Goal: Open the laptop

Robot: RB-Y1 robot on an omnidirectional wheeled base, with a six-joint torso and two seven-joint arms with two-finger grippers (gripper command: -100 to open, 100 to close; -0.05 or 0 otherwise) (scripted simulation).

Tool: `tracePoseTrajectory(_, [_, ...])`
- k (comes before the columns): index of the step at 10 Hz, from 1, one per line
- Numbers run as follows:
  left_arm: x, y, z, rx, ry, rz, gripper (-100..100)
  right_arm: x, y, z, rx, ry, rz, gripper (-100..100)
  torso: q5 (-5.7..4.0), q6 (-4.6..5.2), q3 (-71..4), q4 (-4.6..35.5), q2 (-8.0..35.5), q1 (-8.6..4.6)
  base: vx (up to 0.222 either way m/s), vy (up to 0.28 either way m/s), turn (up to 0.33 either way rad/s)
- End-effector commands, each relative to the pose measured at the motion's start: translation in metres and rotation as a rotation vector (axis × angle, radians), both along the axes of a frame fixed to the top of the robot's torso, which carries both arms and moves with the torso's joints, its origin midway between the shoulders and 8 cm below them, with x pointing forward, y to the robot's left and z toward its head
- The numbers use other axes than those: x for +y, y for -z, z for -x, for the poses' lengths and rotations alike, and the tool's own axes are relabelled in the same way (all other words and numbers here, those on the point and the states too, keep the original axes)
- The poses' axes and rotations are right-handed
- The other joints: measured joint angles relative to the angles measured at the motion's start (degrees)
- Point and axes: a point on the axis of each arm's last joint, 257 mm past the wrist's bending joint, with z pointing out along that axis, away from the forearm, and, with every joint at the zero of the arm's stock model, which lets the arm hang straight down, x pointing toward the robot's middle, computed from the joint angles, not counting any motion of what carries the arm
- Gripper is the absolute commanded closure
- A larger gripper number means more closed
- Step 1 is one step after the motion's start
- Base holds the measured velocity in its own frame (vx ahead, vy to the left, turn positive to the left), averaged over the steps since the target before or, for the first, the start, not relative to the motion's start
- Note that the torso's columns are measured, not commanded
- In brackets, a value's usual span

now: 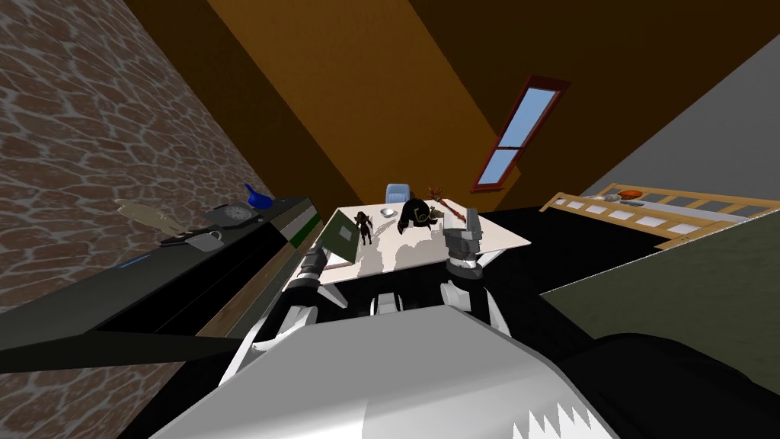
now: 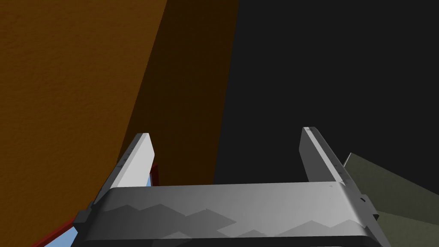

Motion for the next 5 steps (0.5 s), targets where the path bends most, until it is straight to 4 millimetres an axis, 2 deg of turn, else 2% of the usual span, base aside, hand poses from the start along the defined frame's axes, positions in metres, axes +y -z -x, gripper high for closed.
tracePoseTrajectory(1, [-0.009, 0.012, -0.008, -0.012, 0.010, 0.127, 100, 0.000, 0.000, 0.000, 0.000, 0.000, 0.000, 0, 0.05, -0.04, 0.02, 0.02, 0.04, 0.17, -0.036, 0.109, 0.013])
tracePoseTrajectory(5, [-0.021, 0.028, -0.017, -0.027, 0.019, 0.295, 100, 0.000, 0.000, 0.000, 0.000, 0.000, 0.000, 0, -0.02, -0.07, 0.02, 0.08, 0.05, 0.05, -0.027, 0.077, 0.019])
